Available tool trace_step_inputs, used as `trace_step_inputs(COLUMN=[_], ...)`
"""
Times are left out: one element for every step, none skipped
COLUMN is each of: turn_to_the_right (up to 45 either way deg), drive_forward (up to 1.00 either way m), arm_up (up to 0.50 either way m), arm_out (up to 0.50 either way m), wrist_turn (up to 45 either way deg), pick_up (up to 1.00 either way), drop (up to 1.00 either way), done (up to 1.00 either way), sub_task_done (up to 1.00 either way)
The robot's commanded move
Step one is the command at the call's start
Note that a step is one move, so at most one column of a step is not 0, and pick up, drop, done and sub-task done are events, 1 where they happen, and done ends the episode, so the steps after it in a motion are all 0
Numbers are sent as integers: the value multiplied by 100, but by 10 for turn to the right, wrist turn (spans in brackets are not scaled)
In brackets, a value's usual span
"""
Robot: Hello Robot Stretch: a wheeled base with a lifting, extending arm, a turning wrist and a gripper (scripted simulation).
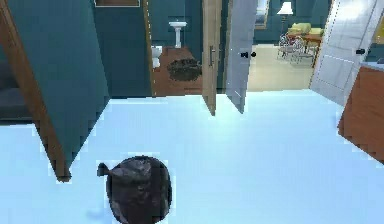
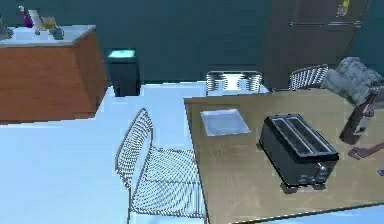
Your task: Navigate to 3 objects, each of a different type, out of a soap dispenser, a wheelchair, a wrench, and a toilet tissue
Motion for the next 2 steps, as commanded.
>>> trace_step_inputs(turn_to_the_right=[240, 0], drive_forward=[0, 100], arm_up=[0, 0], arm_out=[0, 0], wrist_turn=[0, 0], pick_up=[0, 0], drop=[0, 0], done=[0, 0], sub_task_done=[0, 0])
